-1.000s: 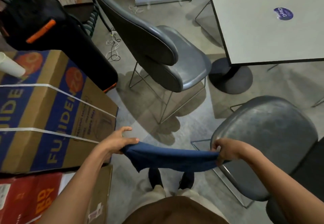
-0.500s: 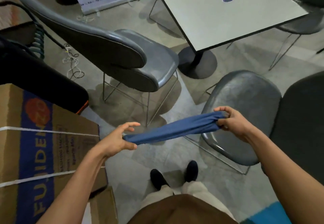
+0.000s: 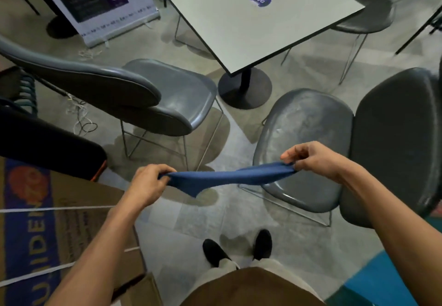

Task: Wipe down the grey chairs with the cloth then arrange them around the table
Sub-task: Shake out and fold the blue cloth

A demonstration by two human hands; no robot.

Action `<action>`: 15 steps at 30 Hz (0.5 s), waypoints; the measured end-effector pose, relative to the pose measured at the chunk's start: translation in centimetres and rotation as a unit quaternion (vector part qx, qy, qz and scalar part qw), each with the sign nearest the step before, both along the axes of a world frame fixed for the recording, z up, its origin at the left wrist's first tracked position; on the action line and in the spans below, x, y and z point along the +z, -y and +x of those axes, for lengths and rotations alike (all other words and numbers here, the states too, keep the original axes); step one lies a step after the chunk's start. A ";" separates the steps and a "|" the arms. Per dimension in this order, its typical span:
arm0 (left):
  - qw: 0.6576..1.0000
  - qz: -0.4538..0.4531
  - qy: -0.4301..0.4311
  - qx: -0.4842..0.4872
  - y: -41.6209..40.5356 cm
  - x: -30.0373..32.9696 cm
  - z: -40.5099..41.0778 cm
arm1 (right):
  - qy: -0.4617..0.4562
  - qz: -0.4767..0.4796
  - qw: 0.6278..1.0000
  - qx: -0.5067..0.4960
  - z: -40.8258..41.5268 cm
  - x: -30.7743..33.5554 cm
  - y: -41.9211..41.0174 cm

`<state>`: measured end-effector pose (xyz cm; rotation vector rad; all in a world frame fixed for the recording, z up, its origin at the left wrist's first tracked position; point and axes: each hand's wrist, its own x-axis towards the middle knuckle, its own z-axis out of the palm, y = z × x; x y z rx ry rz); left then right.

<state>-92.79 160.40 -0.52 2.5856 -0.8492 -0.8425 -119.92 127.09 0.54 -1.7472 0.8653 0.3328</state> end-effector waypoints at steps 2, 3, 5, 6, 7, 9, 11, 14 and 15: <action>0.999 -0.026 0.020 0.002 1.1 0.9 -0.9 | -0.022 -0.045 0.998 0.049 -1.4 0.5 0.8; 0.999 -0.039 0.032 0.002 1.7 1.4 -1.5 | -0.031 -0.068 0.995 0.069 -2.2 0.8 1.1; 0.997 -0.065 0.045 0.005 3.1 2.3 -2.6 | -0.052 -0.111 0.987 0.099 -3.7 1.5 1.7; 0.996 -0.078 0.049 0.011 3.7 2.6 -3.0 | -0.066 -0.137 0.982 0.113 -4.5 1.9 2.0; 0.994 -0.094 0.050 0.019 4.4 2.8 -3.4 | -0.077 -0.168 0.975 0.120 -5.3 2.2 2.3; 0.989 -0.134 0.037 0.041 5.7 3.1 -4.5 | -0.086 -0.235 0.963 0.097 -6.9 2.5 2.9; 0.983 -0.175 0.039 0.048 7.2 3.0 -5.8 | -0.079 -0.279 0.956 0.047 -8.6 3.0 3.6; 0.972 -0.225 0.030 0.058 9.4 2.8 -7.3 | -0.065 -0.298 0.952 -0.022 -11.4 4.0 4.5; 0.968 -0.241 0.026 0.059 10.1 2.8 -7.6 | -0.062 -0.303 0.950 -0.044 -12.4 4.5 4.7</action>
